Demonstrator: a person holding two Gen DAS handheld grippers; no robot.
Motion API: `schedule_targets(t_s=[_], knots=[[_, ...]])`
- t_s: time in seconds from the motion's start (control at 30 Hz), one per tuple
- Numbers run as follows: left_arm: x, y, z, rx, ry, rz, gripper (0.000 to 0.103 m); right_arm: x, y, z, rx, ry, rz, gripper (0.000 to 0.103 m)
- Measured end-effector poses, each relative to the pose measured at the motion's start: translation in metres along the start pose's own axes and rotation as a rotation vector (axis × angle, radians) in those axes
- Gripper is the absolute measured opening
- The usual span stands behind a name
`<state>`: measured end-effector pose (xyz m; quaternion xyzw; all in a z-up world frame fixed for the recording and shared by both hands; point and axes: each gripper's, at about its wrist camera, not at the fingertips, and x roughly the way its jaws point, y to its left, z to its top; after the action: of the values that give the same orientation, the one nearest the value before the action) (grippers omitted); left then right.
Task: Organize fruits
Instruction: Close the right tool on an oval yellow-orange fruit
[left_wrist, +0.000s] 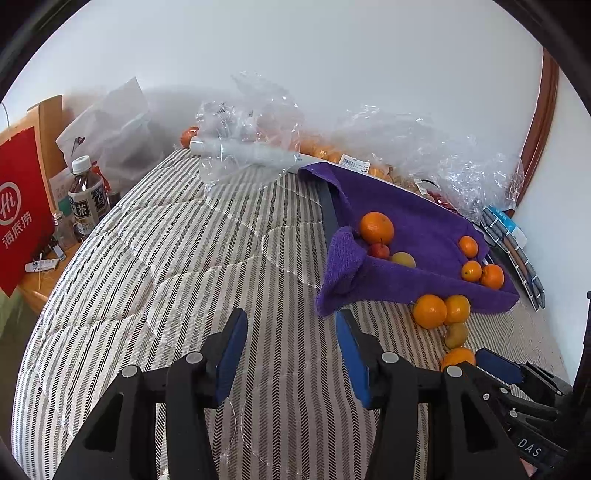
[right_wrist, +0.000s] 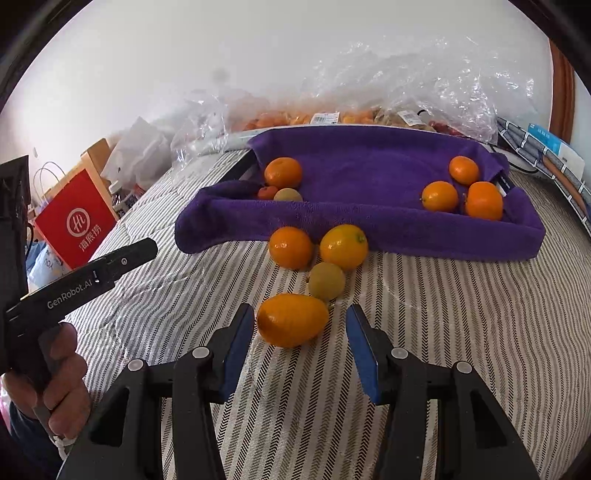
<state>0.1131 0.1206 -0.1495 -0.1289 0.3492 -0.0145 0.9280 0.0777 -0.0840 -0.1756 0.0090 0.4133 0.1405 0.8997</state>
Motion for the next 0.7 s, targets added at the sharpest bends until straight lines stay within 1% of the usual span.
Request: schedule_targets(t_s=[0.13,0.23,0.3,0.43,0.57,0.7], knots=[[0.002,0.002,0.001,-0.012,0.014,0.002,0.048,0.007,-0.003,0.003,0.02,0.023,0.021,0.051],[0.003,0.007,0.001,-0.037,0.015,0.006,0.048,0.012,-0.001,0.003,0.009,0.038,-0.006,0.051],[0.004,0.009,0.001,-0.045,0.021,0.009,0.048,0.015,-0.001,0.003,0.007,0.053,0.006,0.044],[0.007,0.005,0.0,-0.019,0.035,0.014,0.048,0.011,0.0,0.001,-0.005,0.043,0.011,0.044],[0.007,-0.003,-0.003,0.015,0.046,-0.021,0.048,-0.006,-0.008,-0.002,-0.029,-0.007,-0.012,0.044],[0.01,-0.025,-0.008,0.04,0.095,-0.071,0.048,-0.024,-0.031,-0.007,-0.03,-0.031,-0.044,0.044]])
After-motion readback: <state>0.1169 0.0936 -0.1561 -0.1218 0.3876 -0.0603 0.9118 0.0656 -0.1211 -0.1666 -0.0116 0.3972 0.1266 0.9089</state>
